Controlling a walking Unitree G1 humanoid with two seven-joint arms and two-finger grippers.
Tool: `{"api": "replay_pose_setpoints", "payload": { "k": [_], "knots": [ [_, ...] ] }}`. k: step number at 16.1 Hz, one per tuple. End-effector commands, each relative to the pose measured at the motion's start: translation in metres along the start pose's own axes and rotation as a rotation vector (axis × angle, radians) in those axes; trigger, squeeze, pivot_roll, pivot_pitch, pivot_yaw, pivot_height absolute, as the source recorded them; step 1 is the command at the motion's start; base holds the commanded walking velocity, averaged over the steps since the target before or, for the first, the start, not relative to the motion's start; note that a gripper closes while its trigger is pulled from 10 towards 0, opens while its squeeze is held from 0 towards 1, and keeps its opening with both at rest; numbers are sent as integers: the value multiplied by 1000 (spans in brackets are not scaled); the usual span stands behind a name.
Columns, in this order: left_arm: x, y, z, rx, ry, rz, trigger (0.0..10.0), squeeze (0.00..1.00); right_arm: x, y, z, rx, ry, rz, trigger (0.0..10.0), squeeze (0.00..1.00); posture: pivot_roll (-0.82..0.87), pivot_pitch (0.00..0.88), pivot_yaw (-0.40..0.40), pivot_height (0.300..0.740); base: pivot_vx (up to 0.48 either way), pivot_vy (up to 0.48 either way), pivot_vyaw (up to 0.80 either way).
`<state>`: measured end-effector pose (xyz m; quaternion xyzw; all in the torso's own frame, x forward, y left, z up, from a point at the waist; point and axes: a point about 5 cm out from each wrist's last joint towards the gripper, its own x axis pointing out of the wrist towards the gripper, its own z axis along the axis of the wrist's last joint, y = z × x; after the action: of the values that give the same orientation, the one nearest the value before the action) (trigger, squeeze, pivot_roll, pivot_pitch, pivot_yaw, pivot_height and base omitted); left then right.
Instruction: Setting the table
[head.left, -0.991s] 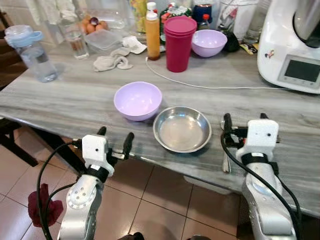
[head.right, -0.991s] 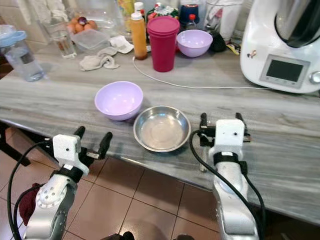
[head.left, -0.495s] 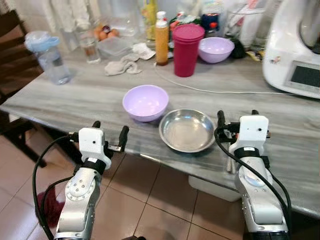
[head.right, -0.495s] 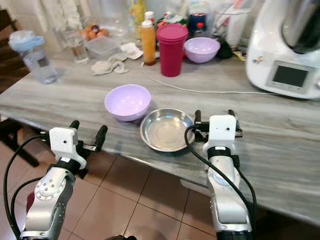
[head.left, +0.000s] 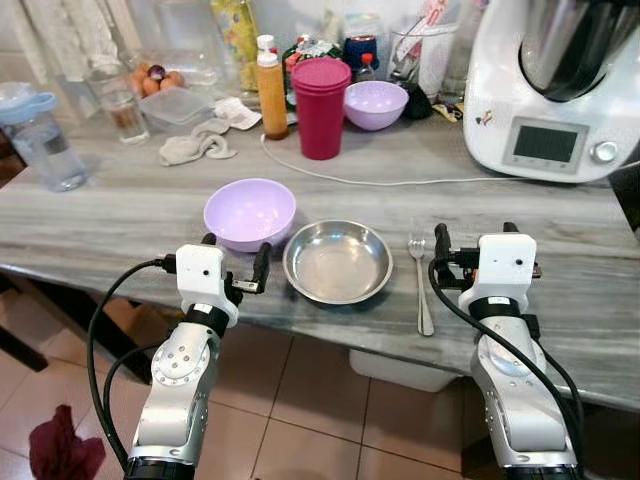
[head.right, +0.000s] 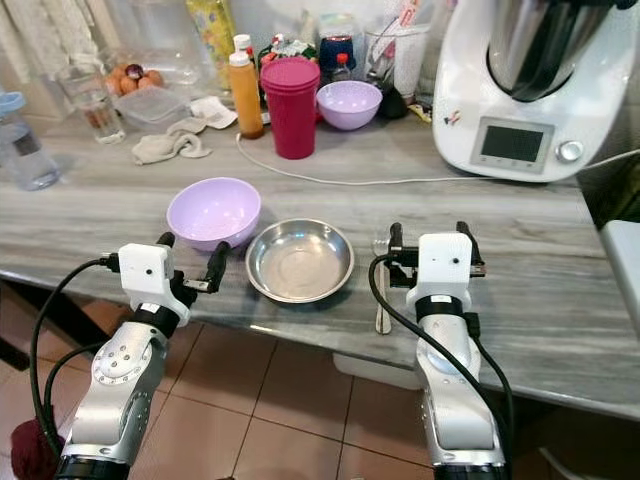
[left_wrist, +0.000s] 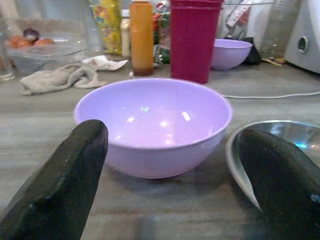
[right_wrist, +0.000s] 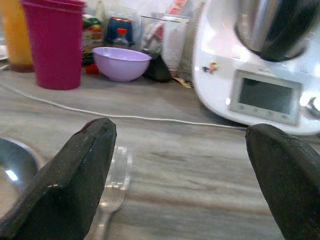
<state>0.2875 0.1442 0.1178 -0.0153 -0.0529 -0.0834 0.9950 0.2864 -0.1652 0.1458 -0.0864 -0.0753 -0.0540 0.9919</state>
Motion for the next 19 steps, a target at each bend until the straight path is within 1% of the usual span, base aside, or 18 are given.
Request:
{"api": "replay_pose_setpoints", "payload": {
  "k": [1, 3, 6, 10, 13, 19],
  "knots": [
    [-4, 7, -6, 3, 29, 39, 10000, 0, 0, 0, 2, -3, -13, 4, 10000, 0, -168, 41, 37, 740, -274, 0, 0],
    [-3, 7, -6, 3, 30, 43, 10000, 0, 0, -1, 2, -4, -11, -3, 10000, 0, -159, 44, 36, 740, -276, 0, 0],
    [2, 13, 1, 21, 12, 56, 10000, 0, 3, 1, 2, 8, -18, -18, 10000, 0, -129, 60, 44, 740, -314, 0, 0],
    [2, 20, 4, 35, 9, 78, 10000, 0, 6, 0, 2, 25, -20, -54, 10000, 0, -114, 81, 64, 740, -326, 0, 0],
    [1, 21, 5, 36, 8, 83, 10000, 0, 6, 3, 1, 28, -17, -49, 10000, 0, -108, 90, 70, 740, -331, 0, 0],
    [2, 20, 6, 36, 15, 77, 10000, 0, 8, 4, 1, 34, -24, -57, 10000, 0, -108, 109, 90, 740, -320, 0, 0]
  ]
}}
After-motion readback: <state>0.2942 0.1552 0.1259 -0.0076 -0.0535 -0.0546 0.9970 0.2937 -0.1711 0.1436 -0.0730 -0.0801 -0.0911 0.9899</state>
